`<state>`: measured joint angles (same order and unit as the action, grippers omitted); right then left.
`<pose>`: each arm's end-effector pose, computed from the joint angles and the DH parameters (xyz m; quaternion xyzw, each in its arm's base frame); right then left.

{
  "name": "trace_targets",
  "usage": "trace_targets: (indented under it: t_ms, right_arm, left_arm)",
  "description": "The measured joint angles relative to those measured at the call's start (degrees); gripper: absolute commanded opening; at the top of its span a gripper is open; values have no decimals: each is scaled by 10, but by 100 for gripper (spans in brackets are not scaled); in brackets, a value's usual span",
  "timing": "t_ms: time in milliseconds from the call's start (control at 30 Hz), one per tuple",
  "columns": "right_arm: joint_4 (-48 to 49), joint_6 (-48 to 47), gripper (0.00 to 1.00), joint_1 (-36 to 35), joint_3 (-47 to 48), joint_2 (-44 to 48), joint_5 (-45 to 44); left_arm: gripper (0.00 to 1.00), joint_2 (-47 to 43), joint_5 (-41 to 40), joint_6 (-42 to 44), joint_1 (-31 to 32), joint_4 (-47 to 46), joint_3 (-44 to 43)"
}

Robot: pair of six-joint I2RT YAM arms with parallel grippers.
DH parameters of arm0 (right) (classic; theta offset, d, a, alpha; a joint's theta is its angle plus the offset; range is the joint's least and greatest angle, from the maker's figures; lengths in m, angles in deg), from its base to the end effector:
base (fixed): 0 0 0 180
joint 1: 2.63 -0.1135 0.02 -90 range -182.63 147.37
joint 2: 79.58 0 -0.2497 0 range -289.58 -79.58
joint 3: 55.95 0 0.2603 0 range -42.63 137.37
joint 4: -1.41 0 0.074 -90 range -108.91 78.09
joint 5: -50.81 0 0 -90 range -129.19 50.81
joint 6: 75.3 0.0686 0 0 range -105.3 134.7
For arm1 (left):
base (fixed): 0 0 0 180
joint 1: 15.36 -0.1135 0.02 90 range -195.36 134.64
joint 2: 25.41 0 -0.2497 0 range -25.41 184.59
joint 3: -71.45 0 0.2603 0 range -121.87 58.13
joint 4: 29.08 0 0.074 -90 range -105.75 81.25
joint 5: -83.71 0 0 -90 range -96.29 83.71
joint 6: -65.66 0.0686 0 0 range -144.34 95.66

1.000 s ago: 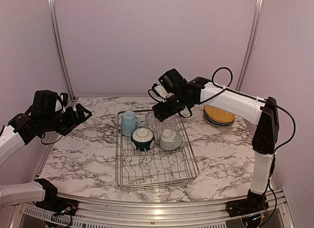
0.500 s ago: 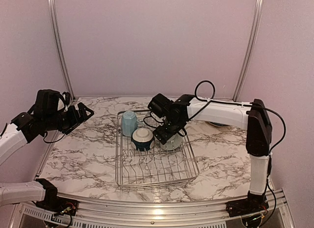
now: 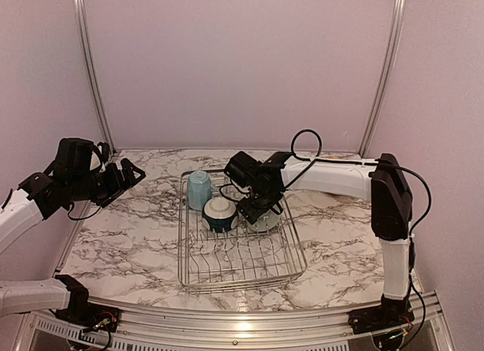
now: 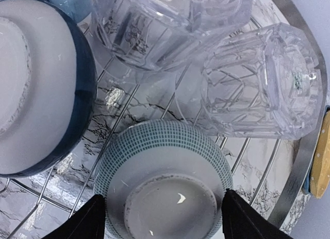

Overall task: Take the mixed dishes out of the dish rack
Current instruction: Grab the bowl from the dish rack.

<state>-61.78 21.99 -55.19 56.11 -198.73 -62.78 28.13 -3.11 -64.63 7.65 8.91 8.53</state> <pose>0.2930 0.3375 0.1706 -0.3389 0.9036 -0.0909 0.2457 0.2319 -0.1026 0.2885 -0.1151 0.8519 -0.2881 0.4219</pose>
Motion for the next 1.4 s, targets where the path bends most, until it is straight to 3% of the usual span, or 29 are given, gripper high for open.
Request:
trace_targets:
  t_ms: [533,833,1100,1400]
  right_arm:
    - [21,13,43,0,2,0,-8]
    - [23,18,39,1,-2,12,2]
    - [53,33,38,11,-47,87,31]
    - [179,86,38,83,-183,214,193]
  left_arm:
    - [99,5,0,0,0,0,0]
    - [99,6,0,0,0,0,0]
    - [99,9,1,0,0,0,0]
    - [99,9,30,-18,8,-19,0]
